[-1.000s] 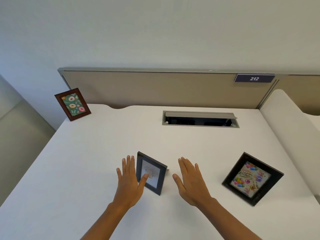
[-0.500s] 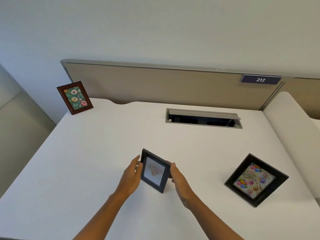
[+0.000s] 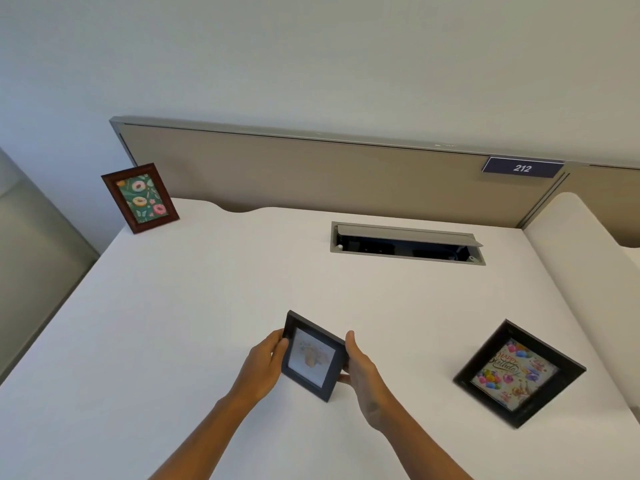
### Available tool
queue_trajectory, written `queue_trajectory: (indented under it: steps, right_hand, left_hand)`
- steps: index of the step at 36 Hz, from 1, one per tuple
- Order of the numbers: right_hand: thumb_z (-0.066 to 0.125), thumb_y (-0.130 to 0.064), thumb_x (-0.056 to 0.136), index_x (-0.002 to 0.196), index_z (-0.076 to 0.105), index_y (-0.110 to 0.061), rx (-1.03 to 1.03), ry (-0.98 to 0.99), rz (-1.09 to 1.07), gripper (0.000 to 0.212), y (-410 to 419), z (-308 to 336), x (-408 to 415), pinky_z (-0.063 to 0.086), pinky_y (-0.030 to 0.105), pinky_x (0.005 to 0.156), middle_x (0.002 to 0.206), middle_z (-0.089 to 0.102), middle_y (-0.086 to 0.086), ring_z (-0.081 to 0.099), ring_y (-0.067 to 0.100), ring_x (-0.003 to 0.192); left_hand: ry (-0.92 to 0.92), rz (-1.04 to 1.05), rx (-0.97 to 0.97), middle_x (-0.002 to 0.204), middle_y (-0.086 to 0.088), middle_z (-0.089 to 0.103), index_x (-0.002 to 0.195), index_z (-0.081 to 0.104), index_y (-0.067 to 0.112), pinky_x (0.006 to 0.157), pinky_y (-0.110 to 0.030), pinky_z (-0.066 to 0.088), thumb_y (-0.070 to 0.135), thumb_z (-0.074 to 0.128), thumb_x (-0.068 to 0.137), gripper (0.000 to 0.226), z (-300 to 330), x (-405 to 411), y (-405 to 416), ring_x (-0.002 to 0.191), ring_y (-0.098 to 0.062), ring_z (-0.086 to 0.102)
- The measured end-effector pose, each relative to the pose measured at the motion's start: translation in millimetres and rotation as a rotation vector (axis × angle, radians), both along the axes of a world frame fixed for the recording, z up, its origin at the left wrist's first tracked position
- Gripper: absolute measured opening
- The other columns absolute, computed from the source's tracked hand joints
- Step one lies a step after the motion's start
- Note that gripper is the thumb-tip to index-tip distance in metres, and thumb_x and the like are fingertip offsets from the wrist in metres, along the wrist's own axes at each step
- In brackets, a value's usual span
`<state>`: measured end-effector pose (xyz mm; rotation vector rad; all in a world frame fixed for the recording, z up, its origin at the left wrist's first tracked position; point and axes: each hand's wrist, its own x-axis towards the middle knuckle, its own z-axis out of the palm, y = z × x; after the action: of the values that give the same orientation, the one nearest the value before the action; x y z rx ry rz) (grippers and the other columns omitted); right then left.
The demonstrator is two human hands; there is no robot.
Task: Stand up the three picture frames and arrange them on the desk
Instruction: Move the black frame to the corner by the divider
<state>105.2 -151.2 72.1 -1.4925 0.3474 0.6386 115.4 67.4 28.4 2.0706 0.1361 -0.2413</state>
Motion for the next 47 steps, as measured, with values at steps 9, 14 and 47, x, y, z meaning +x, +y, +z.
queue_trajectory:
  steps: [9, 14, 47]
  right_hand:
    - [0.037, -0.072, 0.105, 0.128, 0.080, -0.032, -0.010, -0.003, -0.035, 0.062, -6.1, 14.1, 12.3, 0.044, 0.051, 0.122, 0.128, 0.081, -0.010, 0.070, 0.014, 0.127]
    - [0.035, -0.068, 0.109, 0.127, 0.079, -0.028, -0.038, -0.043, -0.077, 0.063, -30.5, 26.4, 32.8, 0.045, 0.053, 0.121, 0.127, 0.081, -0.006, 0.070, 0.018, 0.127]
    - [0.058, -0.050, 0.094, 0.106, 0.069, -0.022, -0.179, -0.222, -0.594, 0.033, -454.6, 90.8, 281.6, 0.051, 0.050, 0.097, 0.100, 0.078, 0.005, 0.072, 0.030, 0.108]
  left_hand:
    - [-0.001, -0.036, 0.070, 0.116, 0.009, 0.066, 0.119, 0.055, 0.028, 0.072, -0.011, 0.055, 0.031, 0.043, 0.109, 0.015, 4.7, 22.6, -10.4, 0.108, -0.011, 0.064]
    - [-0.032, -0.058, 0.053, 0.115, 0.006, 0.068, 0.117, 0.058, 0.024, 0.073, -0.013, 0.056, 0.030, 0.045, 0.109, 0.017, 21.3, 44.6, -34.5, 0.106, -0.012, 0.066]
    - [0.004, -0.392, -0.115, 0.104, -0.014, 0.072, 0.094, 0.064, 0.010, 0.090, -0.055, 0.061, 0.026, 0.051, 0.107, 0.024, 88.2, 326.7, -470.3, 0.104, -0.035, 0.070]
